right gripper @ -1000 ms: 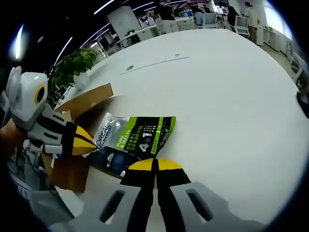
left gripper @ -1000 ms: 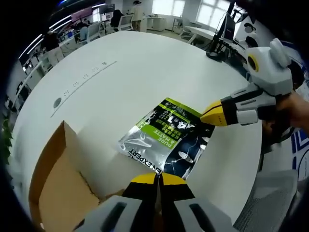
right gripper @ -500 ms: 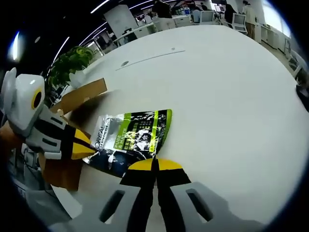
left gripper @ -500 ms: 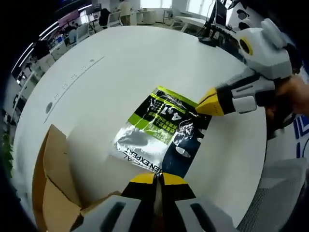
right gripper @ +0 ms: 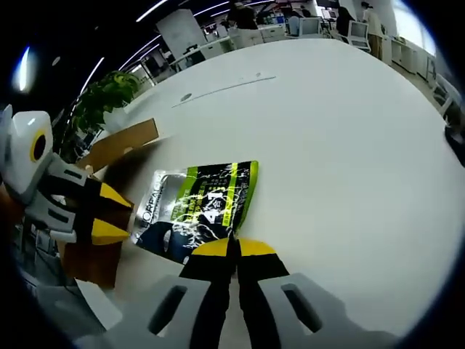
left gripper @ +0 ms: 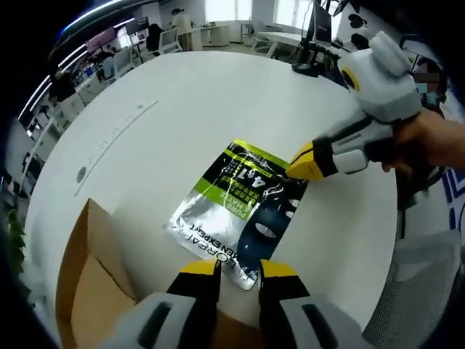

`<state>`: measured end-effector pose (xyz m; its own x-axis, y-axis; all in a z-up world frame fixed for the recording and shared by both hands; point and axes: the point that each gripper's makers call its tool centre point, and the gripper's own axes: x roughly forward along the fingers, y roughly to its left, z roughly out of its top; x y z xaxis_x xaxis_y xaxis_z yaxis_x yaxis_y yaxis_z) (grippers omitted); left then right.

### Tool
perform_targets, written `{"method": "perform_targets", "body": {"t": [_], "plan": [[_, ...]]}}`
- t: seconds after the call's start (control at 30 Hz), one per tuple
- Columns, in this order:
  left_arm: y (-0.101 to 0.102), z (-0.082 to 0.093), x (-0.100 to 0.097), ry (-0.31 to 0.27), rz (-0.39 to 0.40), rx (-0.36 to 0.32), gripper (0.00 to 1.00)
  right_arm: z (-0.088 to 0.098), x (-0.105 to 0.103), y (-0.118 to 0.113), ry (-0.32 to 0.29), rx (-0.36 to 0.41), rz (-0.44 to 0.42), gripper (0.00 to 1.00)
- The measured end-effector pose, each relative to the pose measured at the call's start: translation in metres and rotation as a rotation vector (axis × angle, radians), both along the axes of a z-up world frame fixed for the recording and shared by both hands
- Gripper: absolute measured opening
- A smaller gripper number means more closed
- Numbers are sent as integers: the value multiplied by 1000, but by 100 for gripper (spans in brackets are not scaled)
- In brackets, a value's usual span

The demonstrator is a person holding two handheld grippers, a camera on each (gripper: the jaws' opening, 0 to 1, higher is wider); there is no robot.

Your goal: Operate the shoe box by opening the lid, removing the specified soft item, and placing it in the target area until the item is outside and the box remains undamaged.

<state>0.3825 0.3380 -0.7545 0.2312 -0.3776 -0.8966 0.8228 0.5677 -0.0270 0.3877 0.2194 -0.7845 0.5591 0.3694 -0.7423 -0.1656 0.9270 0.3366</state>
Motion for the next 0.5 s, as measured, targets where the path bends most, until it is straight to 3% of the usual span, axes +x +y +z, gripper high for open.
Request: {"method": "perform_targets", "body": {"t": [0.5], "plan": [[5, 31, -7, -9, 88, -134, 25, 11, -13, -5, -48, -80, 72, 12]]}}
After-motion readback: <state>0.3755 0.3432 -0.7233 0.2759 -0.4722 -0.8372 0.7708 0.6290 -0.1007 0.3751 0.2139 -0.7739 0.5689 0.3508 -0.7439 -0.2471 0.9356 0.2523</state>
